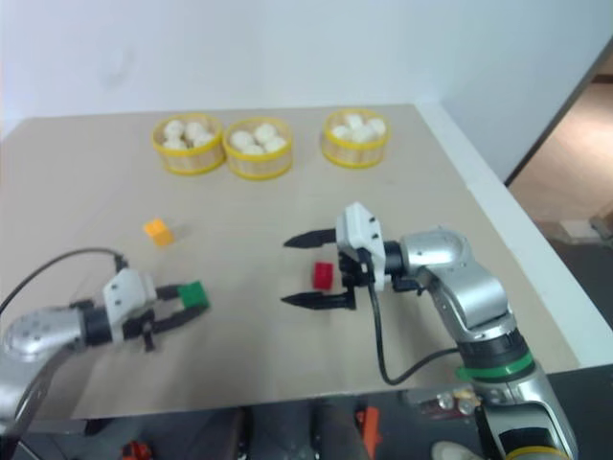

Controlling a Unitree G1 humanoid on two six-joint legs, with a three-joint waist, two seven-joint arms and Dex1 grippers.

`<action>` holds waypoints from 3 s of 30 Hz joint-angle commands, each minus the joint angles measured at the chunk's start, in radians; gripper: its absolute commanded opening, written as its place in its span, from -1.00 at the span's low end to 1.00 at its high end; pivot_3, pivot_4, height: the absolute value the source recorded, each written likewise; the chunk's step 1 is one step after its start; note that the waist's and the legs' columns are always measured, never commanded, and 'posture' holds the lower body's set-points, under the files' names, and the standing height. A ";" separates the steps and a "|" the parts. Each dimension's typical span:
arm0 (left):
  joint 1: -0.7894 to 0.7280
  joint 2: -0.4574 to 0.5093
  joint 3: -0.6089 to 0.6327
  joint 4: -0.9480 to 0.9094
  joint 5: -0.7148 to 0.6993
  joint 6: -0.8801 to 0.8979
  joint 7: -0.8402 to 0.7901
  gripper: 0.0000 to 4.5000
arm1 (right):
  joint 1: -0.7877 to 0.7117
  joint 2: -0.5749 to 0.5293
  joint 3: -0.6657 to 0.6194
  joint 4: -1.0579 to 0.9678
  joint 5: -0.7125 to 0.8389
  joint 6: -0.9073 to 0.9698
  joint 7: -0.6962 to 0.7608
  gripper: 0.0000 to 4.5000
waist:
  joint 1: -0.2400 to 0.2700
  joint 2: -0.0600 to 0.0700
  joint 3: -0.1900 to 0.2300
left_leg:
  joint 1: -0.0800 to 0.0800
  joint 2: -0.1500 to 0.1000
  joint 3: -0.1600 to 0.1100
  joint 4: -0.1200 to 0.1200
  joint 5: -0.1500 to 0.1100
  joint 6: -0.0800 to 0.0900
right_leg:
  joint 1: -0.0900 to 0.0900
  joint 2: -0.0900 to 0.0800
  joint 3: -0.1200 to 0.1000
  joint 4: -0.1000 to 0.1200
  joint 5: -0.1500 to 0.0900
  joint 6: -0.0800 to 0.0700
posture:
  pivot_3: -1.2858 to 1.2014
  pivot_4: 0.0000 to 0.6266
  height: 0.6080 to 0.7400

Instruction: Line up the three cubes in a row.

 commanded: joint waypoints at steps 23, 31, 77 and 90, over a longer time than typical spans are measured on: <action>-0.592 -0.314 -0.351 0.610 0.234 -0.108 -0.203 -0.39 | 0.056 -0.063 -0.045 -0.041 -0.016 -0.019 -0.022 1.00 | -0.001 0.000 0.000 | -0.003 0.000 0.000 0.005 -0.004 0.006 | -0.001 0.004 0.004 0.002 0.003 0.008 | 0.03 -0.52 1.00; -0.587 -0.343 -0.333 0.603 0.226 -0.057 -0.166 -0.39 | 0.059 -0.032 -0.096 -0.036 0.063 0.062 -0.080 1.00 | -0.001 0.000 0.000 | -0.003 -0.002 0.001 0.007 -0.003 0.006 | 0.000 0.003 0.007 0.002 0.005 0.011 | 0.03 -0.52 1.00; -0.531 0.052 0.149 0.716 0.058 0.101 -0.013 0.98 | -0.003 -0.023 -0.070 0.061 -0.017 -0.001 -0.055 1.00 | 0.002 0.000 0.000 | -0.001 0.004 0.002 0.006 -0.003 0.006 | -0.001 0.009 0.008 0.003 0.006 0.007 | 0.03 -0.52 1.00; -0.696 0.007 0.025 1.154 0.214 -0.166 -0.076 0.98 | 0.007 -0.048 -0.072 0.047 -0.024 0.016 -0.062 1.00 | -0.002 -0.001 -0.001 | -0.003 0.007 0.004 0.006 -0.003 0.005 | -0.004 0.012 0.009 0.002 0.007 0.005 | 0.03 -0.52 1.00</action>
